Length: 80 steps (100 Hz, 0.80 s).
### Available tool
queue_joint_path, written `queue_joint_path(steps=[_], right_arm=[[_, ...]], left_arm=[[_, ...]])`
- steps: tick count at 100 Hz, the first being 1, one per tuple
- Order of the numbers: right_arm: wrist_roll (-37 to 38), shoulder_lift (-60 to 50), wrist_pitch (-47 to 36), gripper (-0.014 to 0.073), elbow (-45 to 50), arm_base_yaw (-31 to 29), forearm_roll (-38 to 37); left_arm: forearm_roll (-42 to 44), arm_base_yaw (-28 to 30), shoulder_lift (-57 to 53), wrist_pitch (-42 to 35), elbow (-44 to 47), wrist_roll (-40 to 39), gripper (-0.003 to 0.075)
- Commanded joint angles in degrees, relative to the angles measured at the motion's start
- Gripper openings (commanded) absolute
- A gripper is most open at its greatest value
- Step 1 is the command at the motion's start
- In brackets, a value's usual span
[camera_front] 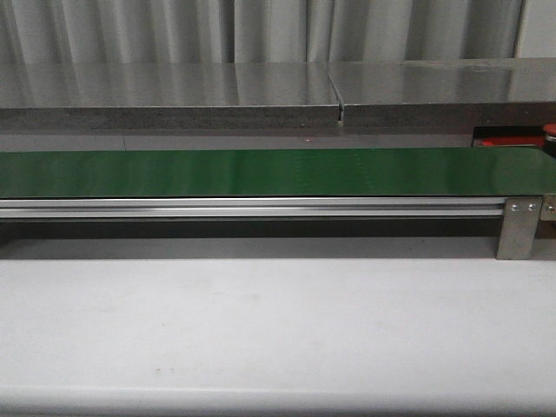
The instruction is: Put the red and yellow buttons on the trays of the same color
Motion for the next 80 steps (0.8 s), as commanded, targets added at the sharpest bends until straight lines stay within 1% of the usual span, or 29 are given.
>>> queue_joint_path(steps=[1,8,16,23,35,58,78,80], right_arm=[[0.0,-1.03,-4.82,-0.0067,-1.04,0.09,0.05],[0.0,-1.03,-4.82,-0.0067,-1.04,0.09,0.05],[0.0,-1.03,-4.82,-0.0067,-1.04,0.09,0.05],[0.0,-1.03,-4.82,-0.0067,-1.04,0.09,0.05],[0.0,-1.03,-4.82,-0.0067,-1.04,0.09,0.05],[0.0,-1.03,-4.82,-0.0067,-1.04,0.09,0.05],[0.0,-1.03,-4.82,-0.0067,-1.04,0.09,0.05],[0.0,-1.03,-4.82,-0.0067,-1.04,0.09,0.05]], left_arm=[[4.51,-0.49,-1.4,-4.77,-1.41,-0.5,-0.0019],[9.98,-0.49,-3.68,-4.9,-0.91,-5.17,-0.0019],[18.83,-0.49,-6.99,-5.39,0.61,-14.9,-0.0019],[24.46,-0.49,-10.24,-6.29,2.92,-22.04,-0.0019],[30.05,-0.49,-16.03,-8.04,7.59,-28.06,-0.0019],[30.66,-0.49,-26.0,-8.4,15.44,-29.09,-0.0019],[30.66,-0.49,-26.76,-16.45,20.4,-30.58,-0.0019],[30.66,-0.49,-26.76,-15.45,20.4,-30.72,-0.0019]])
